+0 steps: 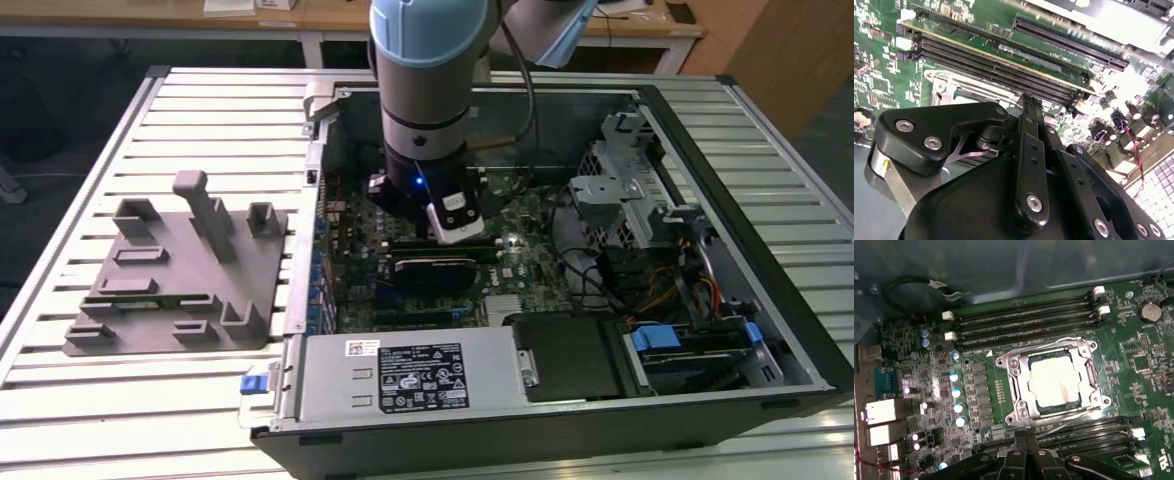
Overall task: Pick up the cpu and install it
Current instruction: 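Install the second cpu locking lever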
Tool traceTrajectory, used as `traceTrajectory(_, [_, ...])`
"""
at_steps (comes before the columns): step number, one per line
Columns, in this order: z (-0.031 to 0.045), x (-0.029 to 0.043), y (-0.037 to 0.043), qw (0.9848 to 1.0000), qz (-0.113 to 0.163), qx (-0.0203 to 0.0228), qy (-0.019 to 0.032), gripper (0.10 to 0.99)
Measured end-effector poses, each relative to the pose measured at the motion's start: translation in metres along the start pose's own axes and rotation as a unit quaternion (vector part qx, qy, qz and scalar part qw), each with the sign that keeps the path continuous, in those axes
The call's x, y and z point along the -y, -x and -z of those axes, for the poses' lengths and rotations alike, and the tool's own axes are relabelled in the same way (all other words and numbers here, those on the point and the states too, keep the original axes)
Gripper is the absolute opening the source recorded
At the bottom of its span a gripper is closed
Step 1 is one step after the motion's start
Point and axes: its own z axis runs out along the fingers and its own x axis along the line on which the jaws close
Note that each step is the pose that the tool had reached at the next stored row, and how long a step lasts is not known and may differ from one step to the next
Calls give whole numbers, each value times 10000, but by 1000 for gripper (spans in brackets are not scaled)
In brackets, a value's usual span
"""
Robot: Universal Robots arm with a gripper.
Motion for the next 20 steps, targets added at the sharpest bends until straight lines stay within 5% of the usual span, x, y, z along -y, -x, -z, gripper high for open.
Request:
traceTrajectory(4, [3, 40, 7, 10000, -1, -5, 27, 106])
traceTrajectory(10, [-31, 73, 0, 9996, -12, -52, 271, 106])
traceTrajectory(16, [-86, 97, -17, 9990, -17, -83, 438, 106])
traceTrajectory(20, [-134, 109, -30, 9987, -21, -96, 504, 106])
